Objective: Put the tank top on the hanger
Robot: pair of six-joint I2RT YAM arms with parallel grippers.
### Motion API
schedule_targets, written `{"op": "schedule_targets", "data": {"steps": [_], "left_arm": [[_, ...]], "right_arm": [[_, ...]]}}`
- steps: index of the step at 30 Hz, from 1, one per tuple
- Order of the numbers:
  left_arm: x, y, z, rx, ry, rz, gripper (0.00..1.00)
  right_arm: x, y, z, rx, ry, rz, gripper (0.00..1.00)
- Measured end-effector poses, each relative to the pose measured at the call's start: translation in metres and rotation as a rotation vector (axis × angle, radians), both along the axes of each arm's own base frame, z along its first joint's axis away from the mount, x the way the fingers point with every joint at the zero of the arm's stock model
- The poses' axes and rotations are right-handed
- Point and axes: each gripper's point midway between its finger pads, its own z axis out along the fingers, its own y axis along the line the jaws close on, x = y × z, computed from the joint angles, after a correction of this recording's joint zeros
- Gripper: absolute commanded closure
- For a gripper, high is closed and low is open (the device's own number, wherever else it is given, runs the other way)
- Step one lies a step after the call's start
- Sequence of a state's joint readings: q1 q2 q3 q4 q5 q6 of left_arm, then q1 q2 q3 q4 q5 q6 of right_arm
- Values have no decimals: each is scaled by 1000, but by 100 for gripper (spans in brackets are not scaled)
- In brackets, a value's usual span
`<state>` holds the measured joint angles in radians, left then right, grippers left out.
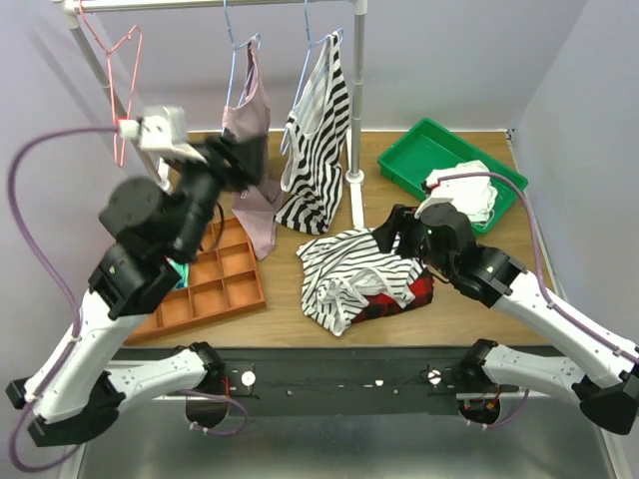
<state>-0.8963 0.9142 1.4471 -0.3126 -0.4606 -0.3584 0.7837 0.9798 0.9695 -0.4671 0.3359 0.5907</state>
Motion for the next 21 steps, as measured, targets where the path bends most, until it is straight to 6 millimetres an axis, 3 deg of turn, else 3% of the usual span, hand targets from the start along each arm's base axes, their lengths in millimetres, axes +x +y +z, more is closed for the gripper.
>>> {"op": "schedule_targets", "data": {"steps": [1, 3, 9, 14, 17, 21], "left_arm": [[15, 19, 15, -4, -18, 90, 30], [37, 46, 27, 4, -21, 221, 29], [96, 125, 31, 77, 46, 512, 29], [119, 199, 9, 121, 151, 699, 29], [126, 242, -2, 94, 191, 764, 30], [135, 282, -22, 42, 240, 764, 32]], "right_arm": [[0, 3, 0, 5, 1, 13, 26], [2, 11, -1, 8, 5, 36, 26], [4, 25, 4, 27, -19, 100, 26], [7, 40, 8, 51, -35, 156, 26], [8, 51, -2, 46, -13, 198, 26], [8, 62, -23, 14, 37, 245, 26]]}}
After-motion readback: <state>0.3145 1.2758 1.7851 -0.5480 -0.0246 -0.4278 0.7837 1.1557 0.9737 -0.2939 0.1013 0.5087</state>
